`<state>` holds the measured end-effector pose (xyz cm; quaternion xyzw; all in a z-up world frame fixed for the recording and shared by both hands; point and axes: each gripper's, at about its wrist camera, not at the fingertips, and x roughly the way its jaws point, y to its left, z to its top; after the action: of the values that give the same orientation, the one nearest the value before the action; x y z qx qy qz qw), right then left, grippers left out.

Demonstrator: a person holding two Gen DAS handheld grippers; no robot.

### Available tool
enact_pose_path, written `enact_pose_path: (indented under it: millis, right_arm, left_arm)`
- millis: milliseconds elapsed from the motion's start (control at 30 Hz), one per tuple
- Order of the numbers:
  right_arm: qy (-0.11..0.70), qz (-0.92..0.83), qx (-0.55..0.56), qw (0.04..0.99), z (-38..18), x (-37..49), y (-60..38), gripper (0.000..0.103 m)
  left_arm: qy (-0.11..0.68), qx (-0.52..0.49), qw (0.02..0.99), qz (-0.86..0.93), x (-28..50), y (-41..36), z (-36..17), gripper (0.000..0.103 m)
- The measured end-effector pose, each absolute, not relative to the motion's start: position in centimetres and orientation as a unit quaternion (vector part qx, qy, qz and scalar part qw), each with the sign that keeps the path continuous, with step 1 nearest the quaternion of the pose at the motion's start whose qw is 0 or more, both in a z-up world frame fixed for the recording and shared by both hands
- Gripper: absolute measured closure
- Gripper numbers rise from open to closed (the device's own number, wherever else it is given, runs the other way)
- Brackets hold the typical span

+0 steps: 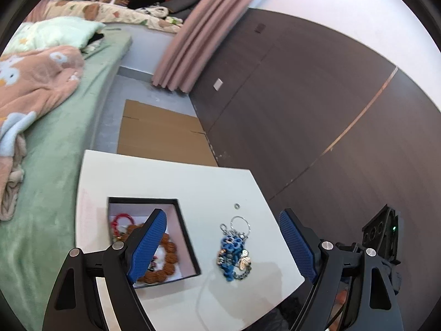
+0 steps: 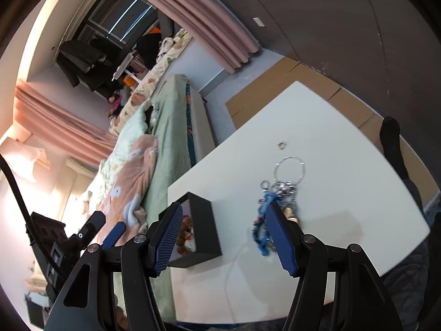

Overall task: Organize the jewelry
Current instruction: 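Grasp and lift the blue flower ornament with the left tool while the right tool approaches the keychain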

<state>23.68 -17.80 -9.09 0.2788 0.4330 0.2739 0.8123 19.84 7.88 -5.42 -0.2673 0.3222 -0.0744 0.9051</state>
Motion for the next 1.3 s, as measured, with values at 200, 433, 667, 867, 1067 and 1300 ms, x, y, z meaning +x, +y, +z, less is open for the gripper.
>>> enact_pose_path:
  millis: [200, 433, 667, 867, 1067, 1300]
  right_arm:
    - [0.431, 0.264, 0.293, 0.812, -9.8, 23.3, -20.7, 0.04]
    - [0.437, 0.252, 0.306, 0.807, -11.8, 23.3, -23.8, 0.04]
    - [0.443, 0.25, 0.314, 0.802, -14.0, 24.2, -25.9, 0.04]
    - [0.452, 0.257, 0.324, 0.79, -15.9, 25.6, -26.3, 0.04]
    - [0.46, 0.259, 0.323, 0.785, -17.0, 26.9, -26.2, 0.04]
    - [0.466, 0.258, 0.328, 0.78, -18.6, 27.6, -26.2, 0.04]
  left_arm:
    - [0.338, -0.222, 0.91, -0.09, 21.0, 3.8, -6.2, 0.019]
    - [0.367, -0.19, 0.905, -0.106, 23.1, -0.1, -8.3, 0.032]
    - [0.4, -0.166, 0.896, -0.1, 24.7, -1.8, -11.0, 0.038]
    - [0.413, -0.149, 0.894, -0.088, 25.9, -2.8, -12.8, 0.041]
    - [0.426, -0.128, 0.892, -0.088, 27.3, -4.7, -14.4, 0.041]
    - [0.438, -0.12, 0.888, -0.071, 28.6, -5.1, -16.2, 0.042]
